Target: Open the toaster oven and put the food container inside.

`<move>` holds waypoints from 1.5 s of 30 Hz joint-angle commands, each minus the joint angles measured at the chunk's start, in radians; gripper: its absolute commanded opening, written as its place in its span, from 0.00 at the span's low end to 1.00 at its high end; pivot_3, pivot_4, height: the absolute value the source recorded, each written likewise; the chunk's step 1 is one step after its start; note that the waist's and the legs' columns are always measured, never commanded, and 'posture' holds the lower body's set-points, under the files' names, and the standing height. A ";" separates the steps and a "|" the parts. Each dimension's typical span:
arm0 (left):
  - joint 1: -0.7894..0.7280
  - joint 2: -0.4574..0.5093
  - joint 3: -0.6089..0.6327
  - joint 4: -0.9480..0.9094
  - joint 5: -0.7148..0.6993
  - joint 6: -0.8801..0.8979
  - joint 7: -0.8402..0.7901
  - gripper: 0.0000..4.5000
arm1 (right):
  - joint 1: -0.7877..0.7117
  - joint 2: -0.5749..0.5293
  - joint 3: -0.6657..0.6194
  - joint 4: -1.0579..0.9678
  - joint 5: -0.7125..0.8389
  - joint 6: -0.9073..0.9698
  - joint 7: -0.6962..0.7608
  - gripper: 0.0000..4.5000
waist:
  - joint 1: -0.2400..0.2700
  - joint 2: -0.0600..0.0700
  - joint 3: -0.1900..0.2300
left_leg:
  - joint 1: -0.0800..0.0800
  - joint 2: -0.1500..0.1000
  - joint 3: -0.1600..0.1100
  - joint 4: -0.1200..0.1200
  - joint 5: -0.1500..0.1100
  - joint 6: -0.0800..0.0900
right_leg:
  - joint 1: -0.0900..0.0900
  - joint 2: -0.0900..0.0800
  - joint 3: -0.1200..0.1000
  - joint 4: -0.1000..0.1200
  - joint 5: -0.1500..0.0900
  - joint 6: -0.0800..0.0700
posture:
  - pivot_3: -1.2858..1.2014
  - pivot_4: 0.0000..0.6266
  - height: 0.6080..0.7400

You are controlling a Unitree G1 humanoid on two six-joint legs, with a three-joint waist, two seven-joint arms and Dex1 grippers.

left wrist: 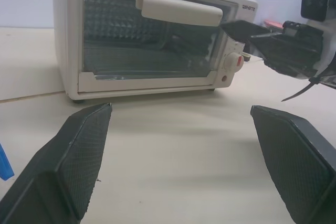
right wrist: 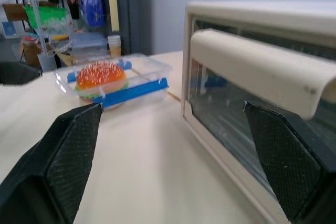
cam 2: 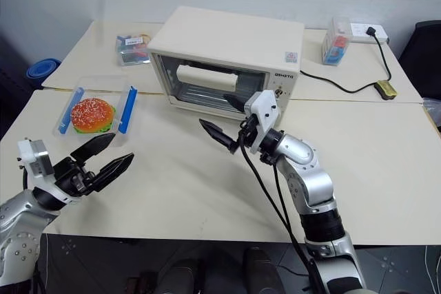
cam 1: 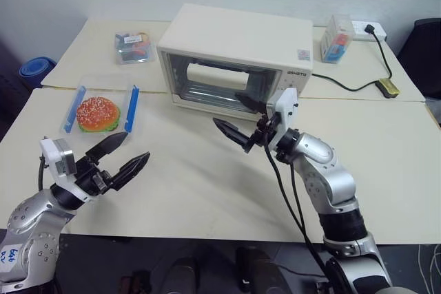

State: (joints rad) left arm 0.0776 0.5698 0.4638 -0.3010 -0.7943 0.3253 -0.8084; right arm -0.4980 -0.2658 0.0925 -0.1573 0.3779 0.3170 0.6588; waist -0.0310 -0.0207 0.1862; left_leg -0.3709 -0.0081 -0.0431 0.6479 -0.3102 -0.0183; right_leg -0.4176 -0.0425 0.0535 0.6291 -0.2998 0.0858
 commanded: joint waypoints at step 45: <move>-0.934 0.063 -0.368 0.907 0.414 -0.172 -0.286 0.00 | 0.261 -0.176 0.032 -0.080 -0.110 -0.290 0.196 1.00 | 0.003 0.000 0.000 | -0.009 0.000 0.006 0.001 0.003 -0.006 | -0.012 0.002 -0.008 0.008 0.000 0.001 | 0.52 0.24 1.00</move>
State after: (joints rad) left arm -0.8655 0.6070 0.1033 0.6404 -0.3936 0.1525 -1.0510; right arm -0.2573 -0.4278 0.1577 -0.1924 0.2651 0.0628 0.8612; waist -0.0282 -0.0210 0.1861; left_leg -0.3805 -0.0081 -0.0375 0.6500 -0.3068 -0.0241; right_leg -0.4300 -0.0403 0.0451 0.6375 -0.2995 0.0865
